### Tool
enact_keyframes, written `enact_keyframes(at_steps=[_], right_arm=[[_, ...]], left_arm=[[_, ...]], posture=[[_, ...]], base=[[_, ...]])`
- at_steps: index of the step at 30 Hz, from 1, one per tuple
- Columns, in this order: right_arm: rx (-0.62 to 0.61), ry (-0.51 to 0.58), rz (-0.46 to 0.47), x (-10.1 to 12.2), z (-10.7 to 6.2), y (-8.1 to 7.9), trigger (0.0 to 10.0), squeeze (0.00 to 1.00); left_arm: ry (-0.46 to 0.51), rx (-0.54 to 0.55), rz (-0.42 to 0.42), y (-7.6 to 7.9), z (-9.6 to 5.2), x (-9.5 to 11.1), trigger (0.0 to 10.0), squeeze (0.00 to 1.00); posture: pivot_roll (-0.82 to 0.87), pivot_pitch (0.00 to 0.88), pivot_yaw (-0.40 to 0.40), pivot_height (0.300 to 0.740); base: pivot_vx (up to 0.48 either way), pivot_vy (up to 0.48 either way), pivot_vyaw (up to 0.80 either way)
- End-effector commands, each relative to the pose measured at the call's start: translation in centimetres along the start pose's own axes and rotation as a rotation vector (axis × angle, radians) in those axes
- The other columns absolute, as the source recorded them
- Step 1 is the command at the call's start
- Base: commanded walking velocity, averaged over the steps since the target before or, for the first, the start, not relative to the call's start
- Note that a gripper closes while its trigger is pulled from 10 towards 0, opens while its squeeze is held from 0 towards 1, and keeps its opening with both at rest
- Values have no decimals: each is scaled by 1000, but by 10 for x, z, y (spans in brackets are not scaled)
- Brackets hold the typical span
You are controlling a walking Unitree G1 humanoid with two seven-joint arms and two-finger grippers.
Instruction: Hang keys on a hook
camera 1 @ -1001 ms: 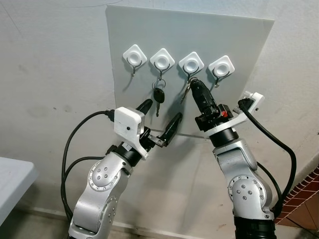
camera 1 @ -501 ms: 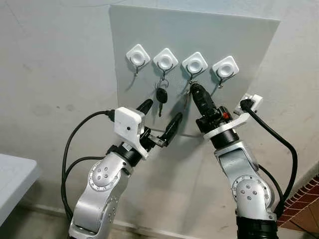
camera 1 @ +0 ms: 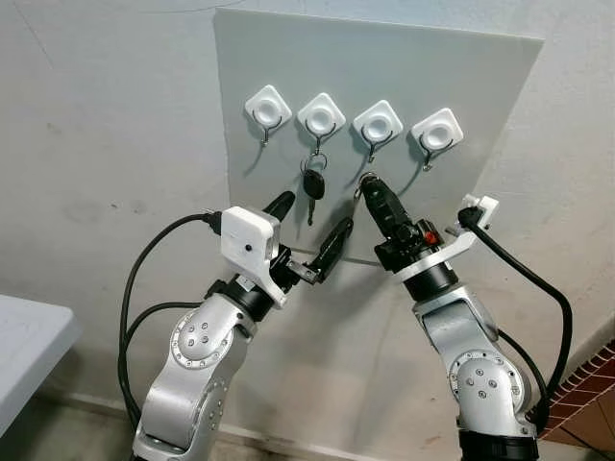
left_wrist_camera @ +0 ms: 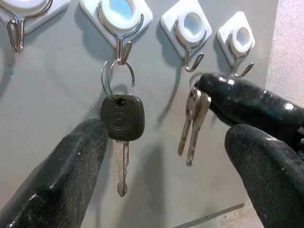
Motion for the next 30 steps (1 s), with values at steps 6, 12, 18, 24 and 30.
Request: enact_keyframes(at_steps=[6, 12, 18, 24, 30], right_arm=[[85, 44, -1, 10, 8, -15, 10000, 0], [92, 69, 2, 15, 13, -17, 10000, 0], [93, 86, 14, 19, 16, -17, 10000, 0], [72, 95, 43, 20, 16, -14, 10000, 0], [29, 92, 96, 17, 13, -7, 10000, 0]], left_arm=[[14, -3, 3, 1, 1, 5, 10000, 0], [14, -1, 4, 1, 1, 5, 10000, 0], [14, -2, 2, 2, 1, 5, 10000, 0], [14, -1, 2, 2, 1, 5, 10000, 0], [14, 0, 0, 2, 1, 6, 10000, 0]], posture=[[66, 0, -45, 740], [66, 0, -46, 740], [65, 0, -44, 740], [65, 0, -44, 740], [63, 0, -44, 740]], base=[[0, 0, 0], [0, 0, 0], [0, 0, 0], [0, 0, 0], [0, 0, 0]])
Point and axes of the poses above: a point about 5 cm out from each wrist's last joint towards the gripper, its own z axis pointing out of the wrist towards the gripper, its own x axis along the axis of the wrist's last joint, y = z × x, the point moved 2 cm from there along z, pointing out of the wrist towards the gripper, and after that the axes turned 2 degrees about -z, right-handed, at the moved point
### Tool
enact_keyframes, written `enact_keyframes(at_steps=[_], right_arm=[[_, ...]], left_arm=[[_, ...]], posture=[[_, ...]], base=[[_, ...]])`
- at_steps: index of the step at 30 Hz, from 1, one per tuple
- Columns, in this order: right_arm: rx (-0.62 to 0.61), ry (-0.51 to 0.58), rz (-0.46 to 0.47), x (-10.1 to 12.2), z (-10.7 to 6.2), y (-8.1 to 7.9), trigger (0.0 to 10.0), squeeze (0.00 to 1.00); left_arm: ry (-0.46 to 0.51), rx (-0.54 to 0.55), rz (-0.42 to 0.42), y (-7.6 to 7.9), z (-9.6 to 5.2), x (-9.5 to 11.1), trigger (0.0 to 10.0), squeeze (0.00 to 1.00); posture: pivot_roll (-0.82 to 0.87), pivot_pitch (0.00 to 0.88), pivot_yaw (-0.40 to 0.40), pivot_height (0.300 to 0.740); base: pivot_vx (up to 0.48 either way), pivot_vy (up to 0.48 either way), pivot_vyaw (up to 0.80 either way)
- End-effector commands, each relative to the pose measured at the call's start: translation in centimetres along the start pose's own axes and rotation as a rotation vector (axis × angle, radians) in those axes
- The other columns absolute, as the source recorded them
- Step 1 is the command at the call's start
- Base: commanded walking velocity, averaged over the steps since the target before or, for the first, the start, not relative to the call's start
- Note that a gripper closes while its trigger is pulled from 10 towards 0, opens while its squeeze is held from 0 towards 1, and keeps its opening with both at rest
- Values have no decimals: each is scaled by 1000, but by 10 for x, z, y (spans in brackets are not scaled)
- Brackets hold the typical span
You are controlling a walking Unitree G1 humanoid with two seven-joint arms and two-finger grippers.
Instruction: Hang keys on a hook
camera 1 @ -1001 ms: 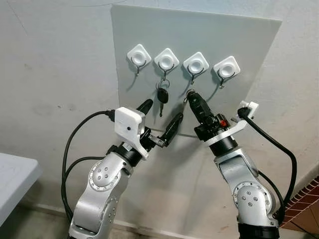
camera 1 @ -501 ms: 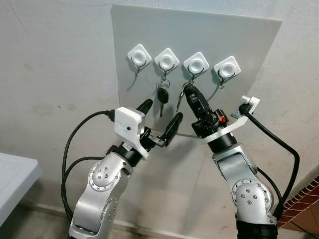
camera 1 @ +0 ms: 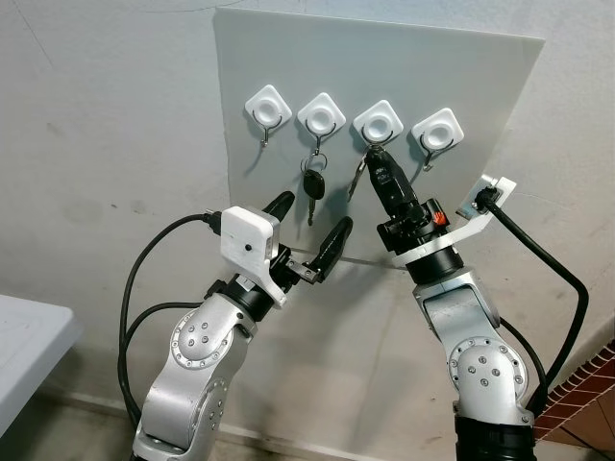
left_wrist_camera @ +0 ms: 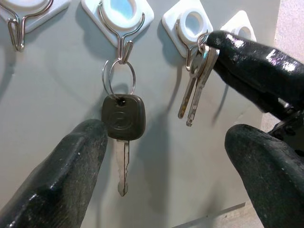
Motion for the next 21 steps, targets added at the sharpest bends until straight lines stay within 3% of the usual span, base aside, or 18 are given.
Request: enact_keyframes(at_steps=[1, 21], right_arm=[[-8, 5, 14, 2, 2, 1, 10000, 0], [-112, 33, 175, 1, -2, 15, 10000, 0]], left_arm=[[18, -4, 1, 2, 1, 6, 10000, 0], [14, -2, -3, 3, -1, 5, 10000, 0]], posture=[[63, 0, -43, 740], [68, 0, -45, 740]], base=[[0, 0, 0], [0, 0, 0]])
Point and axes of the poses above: a point about 5 cm out from each wrist's last joint towards the gripper, its own z axis pointing out of the wrist towards the gripper, its own x axis along the axis of the wrist's last joint, y = z × x, the point moved 2 cm from there along z, pointing out of the wrist towards the gripper, and after that the axes turned 2 degrees about -z, right-handed, at the moved point
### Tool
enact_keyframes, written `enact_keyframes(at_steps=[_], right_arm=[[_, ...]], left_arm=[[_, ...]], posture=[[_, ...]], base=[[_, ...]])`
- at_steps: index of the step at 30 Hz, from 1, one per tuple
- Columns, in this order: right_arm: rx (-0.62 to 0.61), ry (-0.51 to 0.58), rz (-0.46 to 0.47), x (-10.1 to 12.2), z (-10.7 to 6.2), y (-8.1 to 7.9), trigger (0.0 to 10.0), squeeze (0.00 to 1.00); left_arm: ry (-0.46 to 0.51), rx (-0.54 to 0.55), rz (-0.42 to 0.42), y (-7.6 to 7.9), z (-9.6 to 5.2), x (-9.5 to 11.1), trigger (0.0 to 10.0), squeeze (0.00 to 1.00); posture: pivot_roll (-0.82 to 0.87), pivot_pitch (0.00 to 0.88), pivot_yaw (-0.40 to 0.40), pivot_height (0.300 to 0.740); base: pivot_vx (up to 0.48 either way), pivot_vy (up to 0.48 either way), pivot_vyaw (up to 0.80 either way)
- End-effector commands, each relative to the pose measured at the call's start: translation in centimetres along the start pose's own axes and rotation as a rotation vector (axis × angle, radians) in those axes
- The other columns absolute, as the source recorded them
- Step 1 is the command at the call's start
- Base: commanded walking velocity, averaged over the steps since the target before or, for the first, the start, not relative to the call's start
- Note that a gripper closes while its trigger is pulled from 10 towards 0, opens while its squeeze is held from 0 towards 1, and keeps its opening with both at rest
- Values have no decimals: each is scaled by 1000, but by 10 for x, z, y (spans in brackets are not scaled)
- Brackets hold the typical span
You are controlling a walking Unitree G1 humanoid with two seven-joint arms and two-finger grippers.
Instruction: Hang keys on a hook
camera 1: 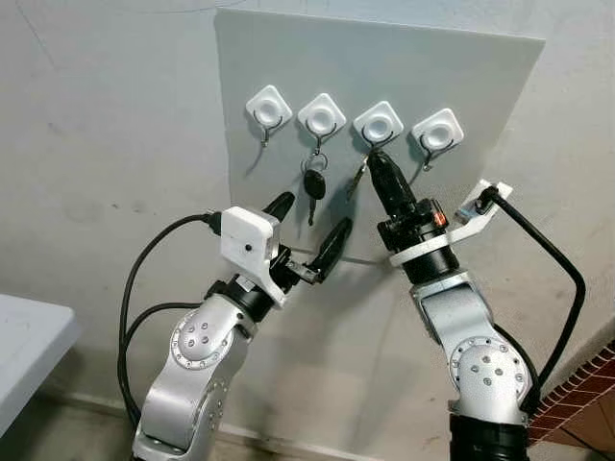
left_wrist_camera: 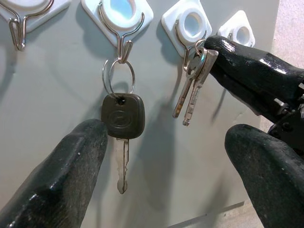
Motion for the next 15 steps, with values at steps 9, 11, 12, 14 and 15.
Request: enact_keyframes(at_steps=[9, 11, 12, 14, 15], right_arm=[[-85, 4, 26, 1, -7, 11, 10000, 0], [-77, -2, 27, 0, -8, 11, 10000, 0], [-71, -5, 25, -1, -10, 10, 10000, 0], [-67, -7, 25, -2, -10, 10, 10000, 0], [-49, 2, 17, -1, -11, 8, 10000, 0]], left_arm=[[17, -3, -4, 3, 0, 6, 10000, 0], [17, -4, -4, 3, 0, 5, 10000, 0], [17, -5, -5, 3, 0, 5, 10000, 0], [17, -5, -4, 3, 0, 5, 10000, 0], [17, -6, -5, 3, 0, 5, 10000, 0]], posture=[[68, 0, -48, 740], [67, 0, -48, 740], [65, 0, -48, 740], [65, 0, -48, 740], [65, 0, -47, 740]], base=[[0, 0, 0], [0, 0, 0], [0, 0, 0], [0, 0, 0], [0, 0, 0]])
Point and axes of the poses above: a point about 5 cm out from each wrist's last joint towards the gripper, its own z axis pointing out of the wrist towards the gripper, its own x axis along the axis of the wrist's last joint, y = z × x, the point moved 2 cm from there along z, pointing out of the wrist towards the gripper, and after that the axes turned 2 degrees about -z, right-handed, at the moved point
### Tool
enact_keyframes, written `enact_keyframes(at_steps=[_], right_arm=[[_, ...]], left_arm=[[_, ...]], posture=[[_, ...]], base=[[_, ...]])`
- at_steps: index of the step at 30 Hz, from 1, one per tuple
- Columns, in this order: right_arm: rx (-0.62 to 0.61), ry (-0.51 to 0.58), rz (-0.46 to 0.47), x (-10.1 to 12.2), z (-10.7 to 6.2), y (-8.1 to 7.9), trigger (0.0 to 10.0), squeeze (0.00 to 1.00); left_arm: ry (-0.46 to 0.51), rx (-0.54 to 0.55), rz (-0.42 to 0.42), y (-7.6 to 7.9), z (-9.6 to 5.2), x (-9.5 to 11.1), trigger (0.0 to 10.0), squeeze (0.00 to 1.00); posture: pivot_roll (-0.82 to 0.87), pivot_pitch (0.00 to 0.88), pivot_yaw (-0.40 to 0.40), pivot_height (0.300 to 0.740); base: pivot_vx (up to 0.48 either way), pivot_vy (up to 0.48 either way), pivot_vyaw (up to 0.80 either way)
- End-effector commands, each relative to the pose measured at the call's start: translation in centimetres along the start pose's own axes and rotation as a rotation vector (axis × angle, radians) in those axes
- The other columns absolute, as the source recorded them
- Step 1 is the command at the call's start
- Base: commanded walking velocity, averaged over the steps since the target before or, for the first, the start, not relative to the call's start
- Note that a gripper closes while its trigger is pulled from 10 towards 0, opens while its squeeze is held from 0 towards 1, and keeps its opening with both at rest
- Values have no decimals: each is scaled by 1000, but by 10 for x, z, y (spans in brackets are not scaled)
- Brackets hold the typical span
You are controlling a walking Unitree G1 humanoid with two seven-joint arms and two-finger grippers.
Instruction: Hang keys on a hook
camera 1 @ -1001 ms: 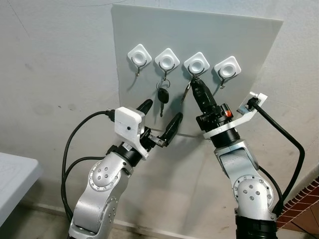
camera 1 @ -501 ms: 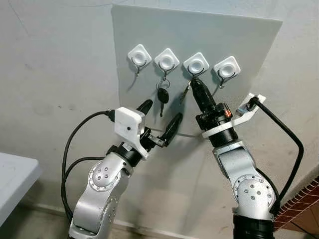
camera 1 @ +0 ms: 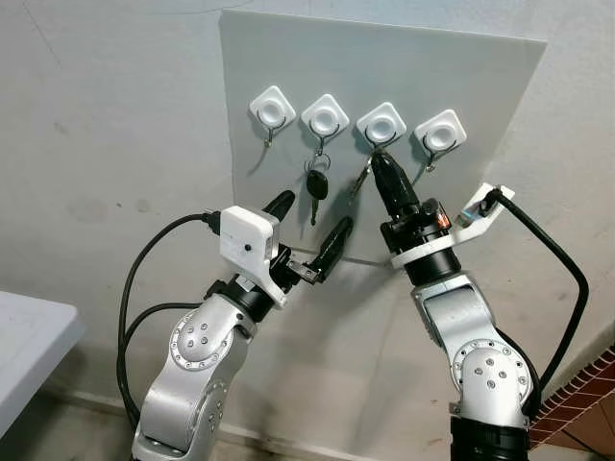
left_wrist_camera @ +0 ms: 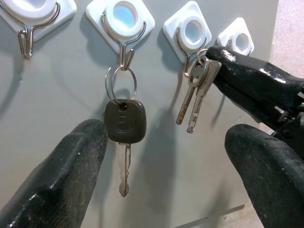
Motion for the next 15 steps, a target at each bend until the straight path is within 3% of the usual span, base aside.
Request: enact_keyframes(at_steps=[1, 15], right_arm=[[-33, 1, -5, -1, -7, 7, 10000, 0], [64, 35, 24, 3, -7, -5, 10000, 0]], left_arm=[[7, -3, -6, 2, 0, 2, 10000, 0], [6, 2, -4, 1, 0, 3, 10000, 0]], posture=[[65, 0, -47, 740], [69, 0, -46, 740]], base=[[0, 0, 0], [0, 0, 0]])
Point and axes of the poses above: a point about 5 cm out from each wrist's last joint towards the gripper, its own z axis pointing out of the wrist towards the gripper, its own x axis along the axis of the wrist's last joint, y = z × x, the point moved 2 cm from there along z, pointing out of the wrist towards the gripper, and after that the axes turned 2 degrees about -z, right-handed, at the moved point
